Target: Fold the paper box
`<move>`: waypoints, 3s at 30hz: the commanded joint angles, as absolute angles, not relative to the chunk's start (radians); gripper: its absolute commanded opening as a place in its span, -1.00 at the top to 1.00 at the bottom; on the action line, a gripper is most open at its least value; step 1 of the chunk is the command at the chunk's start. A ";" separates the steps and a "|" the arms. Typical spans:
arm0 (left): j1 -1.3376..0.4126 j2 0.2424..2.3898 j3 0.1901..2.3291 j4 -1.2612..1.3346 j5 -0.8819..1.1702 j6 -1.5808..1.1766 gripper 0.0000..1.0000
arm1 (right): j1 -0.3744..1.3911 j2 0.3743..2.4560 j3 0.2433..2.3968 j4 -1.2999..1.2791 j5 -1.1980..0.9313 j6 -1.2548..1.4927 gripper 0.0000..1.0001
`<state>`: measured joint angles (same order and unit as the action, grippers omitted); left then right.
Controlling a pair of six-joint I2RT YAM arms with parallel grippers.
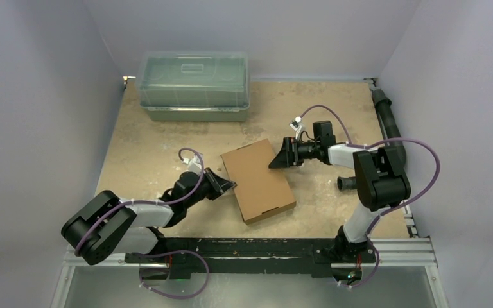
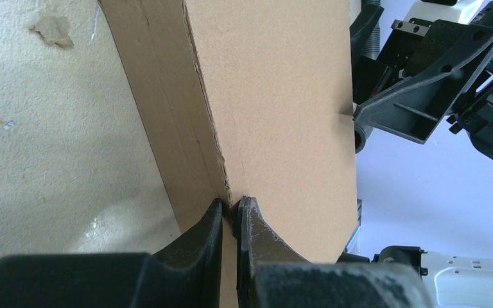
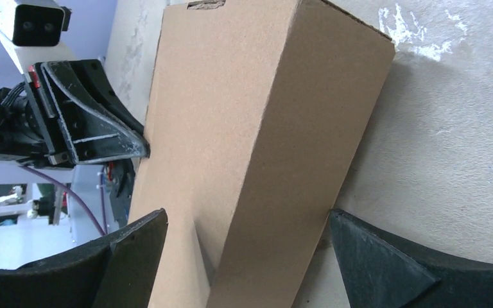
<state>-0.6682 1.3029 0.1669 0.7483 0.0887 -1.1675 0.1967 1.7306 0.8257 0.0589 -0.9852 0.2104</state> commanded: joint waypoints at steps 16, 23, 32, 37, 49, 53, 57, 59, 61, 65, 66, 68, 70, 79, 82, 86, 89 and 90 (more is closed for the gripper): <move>-0.669 1.283 0.132 0.676 0.107 -1.122 1.00 | 0.229 1.794 0.809 0.197 -1.154 0.322 -0.67; -0.668 1.278 0.128 0.696 0.117 -1.120 1.00 | 0.236 1.798 0.812 0.203 -1.127 0.341 -0.82; -0.668 1.274 0.097 0.700 0.117 -1.125 1.00 | 0.239 1.839 0.850 0.088 -0.997 0.250 -0.98; -0.661 1.256 0.075 0.694 0.119 -1.124 1.00 | 0.239 1.838 0.862 0.059 -0.981 0.222 -0.98; -0.634 1.190 0.044 0.658 0.130 -1.117 1.00 | 0.239 1.815 0.873 0.020 -1.050 0.147 -0.98; -0.632 1.204 0.046 0.671 0.136 -1.117 1.00 | 0.265 1.831 0.849 0.080 -1.107 0.206 -0.98; -0.633 1.212 0.045 0.678 0.139 -1.118 1.00 | 0.294 1.849 0.844 0.104 -1.138 0.230 -0.98; -0.633 1.211 0.044 0.677 0.141 -1.117 1.00 | 0.299 1.858 0.845 0.111 -1.146 0.235 -0.98; -0.632 1.209 0.044 0.675 0.141 -1.117 1.00 | 0.299 1.861 0.845 0.116 -1.148 0.238 -0.94; -0.633 1.209 0.048 0.673 0.141 -1.115 1.00 | 0.299 1.851 0.846 0.126 -1.166 0.235 -0.81; -0.632 1.209 0.051 0.674 0.143 -1.114 1.00 | 0.298 1.849 0.847 0.131 -1.171 0.234 -0.77; -0.632 1.207 0.057 0.670 0.146 -1.114 1.00 | 0.299 1.841 0.852 0.130 -1.181 0.231 -0.67; -0.631 1.199 0.064 0.661 0.151 -1.116 1.00 | 0.298 1.828 0.857 0.126 -1.185 0.225 -0.60; -0.631 1.066 0.141 0.508 0.167 -1.105 -0.11 | 0.285 1.768 0.914 0.004 -1.112 0.102 -0.35; -0.632 1.016 0.173 0.427 0.165 -1.080 -0.35 | 0.266 1.747 0.915 0.003 -1.109 0.094 -0.31; -0.631 0.952 0.200 0.333 0.154 -1.055 -0.47 | 0.218 1.716 0.929 -0.033 -1.124 0.076 -0.25; -0.631 0.902 0.208 0.298 0.151 -1.046 -0.50 | 0.191 1.685 0.937 -0.059 -1.115 0.042 -0.23; -0.631 0.888 0.213 0.288 0.152 -1.043 -0.51 | 0.184 1.676 0.948 -0.089 -1.095 0.012 -0.22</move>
